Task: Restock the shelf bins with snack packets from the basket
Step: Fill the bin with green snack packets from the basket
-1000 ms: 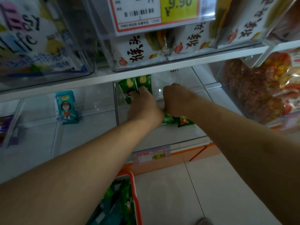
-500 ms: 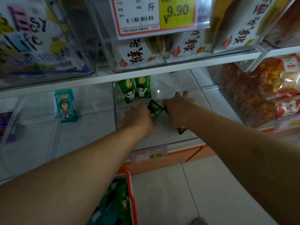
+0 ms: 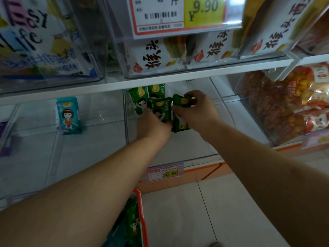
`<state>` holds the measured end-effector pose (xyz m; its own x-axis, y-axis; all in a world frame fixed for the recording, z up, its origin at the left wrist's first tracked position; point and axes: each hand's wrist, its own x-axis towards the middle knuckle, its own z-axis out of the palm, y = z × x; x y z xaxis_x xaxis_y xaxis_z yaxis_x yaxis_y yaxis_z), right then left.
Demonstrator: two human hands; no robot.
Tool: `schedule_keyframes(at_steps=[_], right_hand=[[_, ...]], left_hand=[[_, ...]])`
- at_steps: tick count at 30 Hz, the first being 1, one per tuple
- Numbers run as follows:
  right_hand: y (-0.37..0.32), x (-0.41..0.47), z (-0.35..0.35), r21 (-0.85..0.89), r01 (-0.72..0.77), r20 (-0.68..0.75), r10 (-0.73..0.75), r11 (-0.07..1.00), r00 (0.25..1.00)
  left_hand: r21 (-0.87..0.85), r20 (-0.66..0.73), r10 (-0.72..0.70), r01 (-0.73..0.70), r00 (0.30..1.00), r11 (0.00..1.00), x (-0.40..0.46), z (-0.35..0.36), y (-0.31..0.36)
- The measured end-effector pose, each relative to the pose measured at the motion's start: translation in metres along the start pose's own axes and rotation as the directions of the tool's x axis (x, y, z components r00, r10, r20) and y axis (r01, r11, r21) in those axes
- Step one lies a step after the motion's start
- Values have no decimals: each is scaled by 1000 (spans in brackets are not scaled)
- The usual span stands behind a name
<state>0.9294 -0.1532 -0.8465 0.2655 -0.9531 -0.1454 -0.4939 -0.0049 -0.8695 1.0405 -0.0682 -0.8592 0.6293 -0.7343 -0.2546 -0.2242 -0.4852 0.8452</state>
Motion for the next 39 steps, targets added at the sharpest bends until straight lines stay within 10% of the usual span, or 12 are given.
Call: schedule_keyframes(at_steps=[7,13,24,39], right_hand=[[7,-5,9,190,-182,124,160,965,979],[8,-8,5,289,-91,324,-7,953,946],[0,2,8,-295,89,-112,-127,951,986],[-5,31,3,-207,-119,-137,92,971,986]], left_hand=[[-35,-50,-2,1,999,999,-1,-1,-6],[-16,-66,3,-4,998,1000,0,-1,-10],[-19,-93,-12,10,996,1000,14,17,1],[-82,2,-3,4,1000,997,34,46,33]])
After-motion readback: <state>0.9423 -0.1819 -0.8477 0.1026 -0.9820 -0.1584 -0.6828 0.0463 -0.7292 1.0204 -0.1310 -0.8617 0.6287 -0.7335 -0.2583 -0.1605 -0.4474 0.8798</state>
